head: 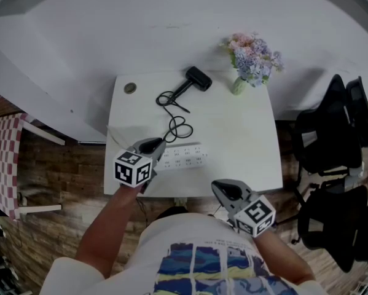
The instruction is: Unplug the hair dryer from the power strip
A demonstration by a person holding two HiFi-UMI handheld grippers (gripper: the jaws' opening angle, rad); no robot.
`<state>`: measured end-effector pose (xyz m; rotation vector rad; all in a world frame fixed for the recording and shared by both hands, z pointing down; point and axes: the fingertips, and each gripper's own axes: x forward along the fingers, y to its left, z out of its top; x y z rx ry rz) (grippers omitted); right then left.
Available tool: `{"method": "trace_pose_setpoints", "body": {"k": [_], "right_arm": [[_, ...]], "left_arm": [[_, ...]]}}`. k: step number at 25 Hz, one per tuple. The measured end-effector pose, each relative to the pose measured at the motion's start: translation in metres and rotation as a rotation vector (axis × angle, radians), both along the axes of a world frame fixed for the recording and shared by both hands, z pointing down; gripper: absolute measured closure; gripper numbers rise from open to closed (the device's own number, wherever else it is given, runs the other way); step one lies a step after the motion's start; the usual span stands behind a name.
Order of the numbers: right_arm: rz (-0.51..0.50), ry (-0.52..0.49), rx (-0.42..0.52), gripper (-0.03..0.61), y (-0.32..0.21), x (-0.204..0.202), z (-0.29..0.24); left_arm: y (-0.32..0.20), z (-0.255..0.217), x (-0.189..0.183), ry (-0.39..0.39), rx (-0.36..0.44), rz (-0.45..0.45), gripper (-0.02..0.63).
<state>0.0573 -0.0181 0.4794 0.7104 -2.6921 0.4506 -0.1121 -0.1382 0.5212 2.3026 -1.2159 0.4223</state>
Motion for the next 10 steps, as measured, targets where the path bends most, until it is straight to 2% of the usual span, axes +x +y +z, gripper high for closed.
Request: {"method": "trace_pose_setpoints", "body": {"k": [10], "right_arm": [[-0.007, 0.005, 0.0, 0.583, -0.0027, -0.0026, 0.0022]], "left_arm": [[-0.0012, 0.0002, 0.0, 0.021, -0.007, -0.001, 0.563]]}}
